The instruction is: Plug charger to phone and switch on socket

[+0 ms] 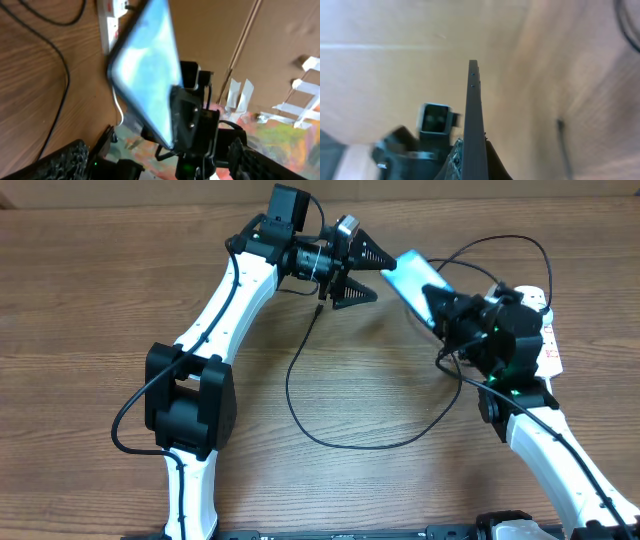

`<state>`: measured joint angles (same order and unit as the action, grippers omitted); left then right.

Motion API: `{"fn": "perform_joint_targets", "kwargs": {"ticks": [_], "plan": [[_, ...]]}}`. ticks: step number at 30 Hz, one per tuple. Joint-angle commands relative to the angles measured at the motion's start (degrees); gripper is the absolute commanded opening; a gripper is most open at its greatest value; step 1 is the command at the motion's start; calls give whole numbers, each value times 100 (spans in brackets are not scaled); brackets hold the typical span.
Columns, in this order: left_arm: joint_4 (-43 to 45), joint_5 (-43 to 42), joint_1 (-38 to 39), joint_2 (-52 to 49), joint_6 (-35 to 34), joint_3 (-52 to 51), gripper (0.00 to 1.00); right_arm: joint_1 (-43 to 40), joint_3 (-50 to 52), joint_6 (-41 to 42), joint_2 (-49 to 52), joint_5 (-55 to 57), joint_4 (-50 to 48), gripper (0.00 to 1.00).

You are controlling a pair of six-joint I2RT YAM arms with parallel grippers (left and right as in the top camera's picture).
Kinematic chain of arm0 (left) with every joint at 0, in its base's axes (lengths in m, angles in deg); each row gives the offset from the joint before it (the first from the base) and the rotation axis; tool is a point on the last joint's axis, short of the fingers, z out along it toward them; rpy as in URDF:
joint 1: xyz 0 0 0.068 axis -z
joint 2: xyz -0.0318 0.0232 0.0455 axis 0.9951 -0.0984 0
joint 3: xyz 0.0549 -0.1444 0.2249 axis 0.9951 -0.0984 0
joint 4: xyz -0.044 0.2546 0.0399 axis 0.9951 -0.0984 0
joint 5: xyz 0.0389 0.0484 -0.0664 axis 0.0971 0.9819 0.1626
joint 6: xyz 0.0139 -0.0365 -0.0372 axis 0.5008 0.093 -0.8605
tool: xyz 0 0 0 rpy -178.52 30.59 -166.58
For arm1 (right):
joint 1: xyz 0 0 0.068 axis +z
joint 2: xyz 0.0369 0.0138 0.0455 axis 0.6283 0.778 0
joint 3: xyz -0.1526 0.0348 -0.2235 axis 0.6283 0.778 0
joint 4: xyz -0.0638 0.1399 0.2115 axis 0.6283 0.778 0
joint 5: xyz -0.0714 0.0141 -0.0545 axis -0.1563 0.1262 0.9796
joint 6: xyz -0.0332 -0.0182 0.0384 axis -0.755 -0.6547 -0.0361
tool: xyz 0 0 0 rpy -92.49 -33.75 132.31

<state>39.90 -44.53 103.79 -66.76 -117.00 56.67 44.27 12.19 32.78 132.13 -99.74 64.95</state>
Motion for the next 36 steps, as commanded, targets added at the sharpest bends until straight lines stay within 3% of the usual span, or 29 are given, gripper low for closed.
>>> {"fn": "perform_joint_targets", "kwargs": {"ticks": [1,7,13,19,28,34,36], "plan": [[219,-31,9,20,-704,125,88,33,-262,671,-144,422,-243,4],[1104,599,26,20,-2218,125,78,175,-282,1340,-142,728,-328,4],[2286,1045,175,20,-3213,125,75,562,-282,1749,-138,1128,-398,4],[2323,1309,313,20,-3289,122,71,846,-284,1843,-138,1443,-608,4],[2326,1576,470,20,-3412,122,56,994,-284,1864,-138,1451,-610,4],[2326,1596,542,20,-3467,122,41,1008,-284,1864,-127,1451,-610,4],[2326,1596,557,20,-3467,122,31,1008,-284,1864,-127,1449,-608,4]]}}
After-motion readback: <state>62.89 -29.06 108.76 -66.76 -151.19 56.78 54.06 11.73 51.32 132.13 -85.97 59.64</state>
